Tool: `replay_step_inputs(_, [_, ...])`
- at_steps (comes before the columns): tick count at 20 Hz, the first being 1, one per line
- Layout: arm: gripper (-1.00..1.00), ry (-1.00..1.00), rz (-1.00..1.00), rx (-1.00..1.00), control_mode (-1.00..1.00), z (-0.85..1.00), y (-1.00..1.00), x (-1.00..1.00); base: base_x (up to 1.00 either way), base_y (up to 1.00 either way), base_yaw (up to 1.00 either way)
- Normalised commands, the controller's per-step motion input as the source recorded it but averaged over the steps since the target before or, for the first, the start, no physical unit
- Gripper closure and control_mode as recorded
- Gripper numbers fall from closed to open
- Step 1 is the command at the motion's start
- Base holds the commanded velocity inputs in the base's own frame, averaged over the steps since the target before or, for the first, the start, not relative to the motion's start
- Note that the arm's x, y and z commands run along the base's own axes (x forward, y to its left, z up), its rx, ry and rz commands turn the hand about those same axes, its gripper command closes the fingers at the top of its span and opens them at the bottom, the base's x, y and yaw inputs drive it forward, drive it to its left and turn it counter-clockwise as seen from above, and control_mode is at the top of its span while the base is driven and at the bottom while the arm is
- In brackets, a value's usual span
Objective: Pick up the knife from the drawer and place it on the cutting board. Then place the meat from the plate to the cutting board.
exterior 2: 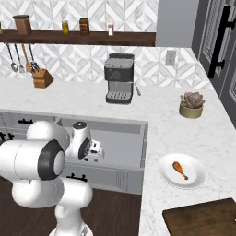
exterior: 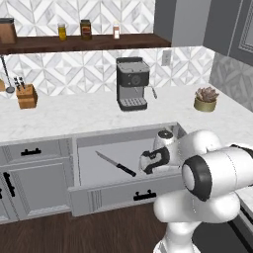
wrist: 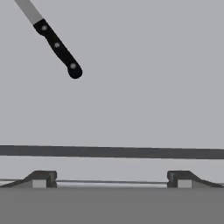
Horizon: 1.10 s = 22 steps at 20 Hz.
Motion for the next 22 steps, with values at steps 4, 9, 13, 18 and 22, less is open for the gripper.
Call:
replay_step_inputs(4, [-1.0, -0.01, 0.01, -0.03, -1.0, 1.0, 0.05, 0.11, 0.0, 0.0, 0.0])
replay_step_inputs(9, [-1.0, 0.04, 0.12, -0.04, -1.0, 0.35, 0.59, 0.55, 0.0, 0.0, 0.0])
replay_step_inputs(13, [-1.0, 0.14, 0.19, -0.12, -1.0, -0.18, 0.77, 0.76, 0.0, 0.0, 0.0])
replay_step_inputs(18, [-1.0, 0.15, 0.16, -0.03, -1.0, -0.48, 0.29, 0.68, 0.0, 0.0, 0.0])
replay_step_inputs(22, [-1.0, 0.09, 0.11, 0.0, -1.0, -0.57, 0.08, 0.56, 0.0, 0.0, 0.0])
